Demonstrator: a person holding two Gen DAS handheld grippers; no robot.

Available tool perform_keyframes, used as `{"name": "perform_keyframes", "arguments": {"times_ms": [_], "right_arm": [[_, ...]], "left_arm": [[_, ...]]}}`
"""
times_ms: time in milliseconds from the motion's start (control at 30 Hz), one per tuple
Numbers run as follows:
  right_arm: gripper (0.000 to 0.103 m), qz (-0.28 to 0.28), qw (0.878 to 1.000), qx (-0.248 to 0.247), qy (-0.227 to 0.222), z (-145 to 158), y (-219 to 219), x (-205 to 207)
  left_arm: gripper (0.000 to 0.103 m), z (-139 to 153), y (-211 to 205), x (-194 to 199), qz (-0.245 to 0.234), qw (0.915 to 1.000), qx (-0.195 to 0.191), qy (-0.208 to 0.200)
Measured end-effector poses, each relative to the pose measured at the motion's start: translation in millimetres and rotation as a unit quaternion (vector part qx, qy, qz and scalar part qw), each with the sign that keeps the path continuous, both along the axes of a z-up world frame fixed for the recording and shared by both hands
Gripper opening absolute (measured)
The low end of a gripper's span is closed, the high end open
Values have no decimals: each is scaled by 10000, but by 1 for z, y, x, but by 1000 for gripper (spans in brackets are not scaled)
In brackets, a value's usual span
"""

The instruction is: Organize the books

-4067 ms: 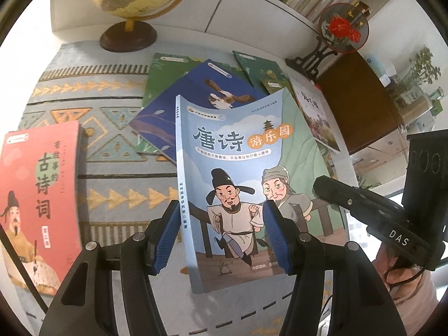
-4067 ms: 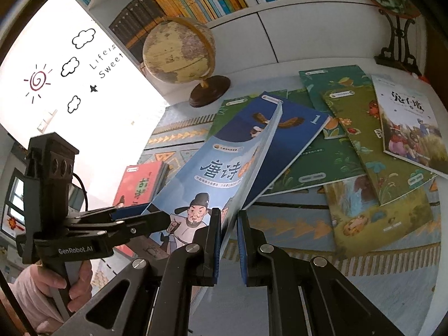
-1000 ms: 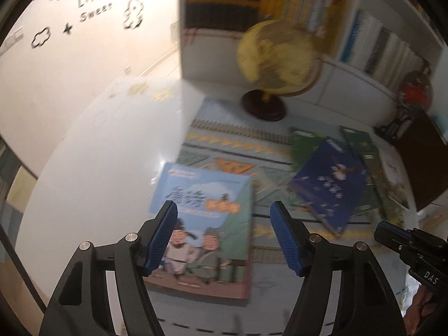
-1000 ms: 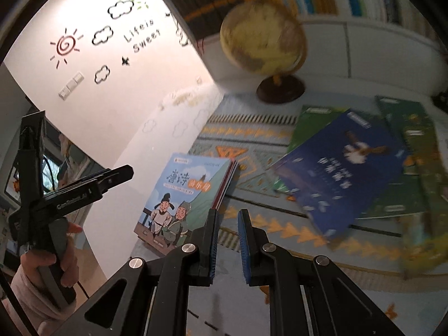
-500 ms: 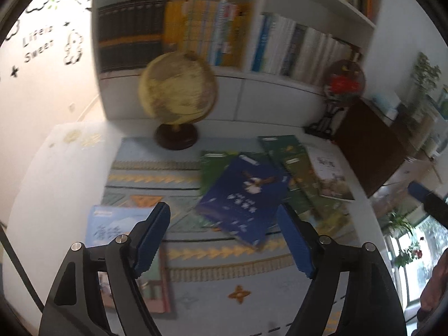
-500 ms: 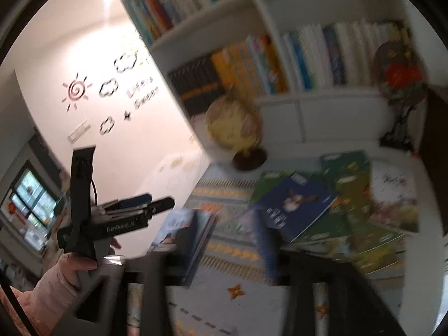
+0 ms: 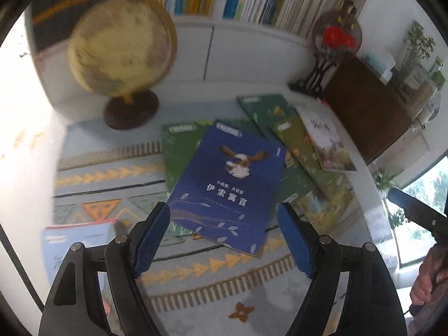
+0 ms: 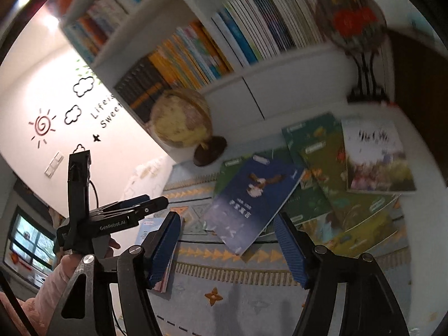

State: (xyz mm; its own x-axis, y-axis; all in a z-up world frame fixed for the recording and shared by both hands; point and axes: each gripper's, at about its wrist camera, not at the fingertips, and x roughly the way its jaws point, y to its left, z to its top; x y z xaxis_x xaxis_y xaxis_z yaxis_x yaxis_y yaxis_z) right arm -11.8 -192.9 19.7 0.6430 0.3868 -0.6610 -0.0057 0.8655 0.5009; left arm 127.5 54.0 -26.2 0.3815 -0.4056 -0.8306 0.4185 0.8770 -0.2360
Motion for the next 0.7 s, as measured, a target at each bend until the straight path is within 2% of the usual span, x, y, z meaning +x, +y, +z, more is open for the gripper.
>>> {"name": "perform_keyframes", "arguments": {"times_ms": [200, 367, 500, 667, 700], "right_arm": [[68, -195, 9976, 272, 602, -64, -4, 56], [68, -373, 9910, 653, 1111, -129, -7, 88], [68, -359, 9874, 885, 1264, -156, -3, 98], [68, -261, 9864, 727, 1453, -173, 4, 110], [68, -236, 9874, 736, 1380, -174, 5, 110]], "left_arm": [[78, -69, -7, 53, -176, 9979, 183, 593], [76, -115, -10, 78, -283, 9950, 81, 959], [76, -125, -16, 80, -422, 9955, 228, 818], [76, -126, -20, 80, -636, 9949, 126, 774], [76, -126, -23, 79, -692, 9940, 51, 842]]}}
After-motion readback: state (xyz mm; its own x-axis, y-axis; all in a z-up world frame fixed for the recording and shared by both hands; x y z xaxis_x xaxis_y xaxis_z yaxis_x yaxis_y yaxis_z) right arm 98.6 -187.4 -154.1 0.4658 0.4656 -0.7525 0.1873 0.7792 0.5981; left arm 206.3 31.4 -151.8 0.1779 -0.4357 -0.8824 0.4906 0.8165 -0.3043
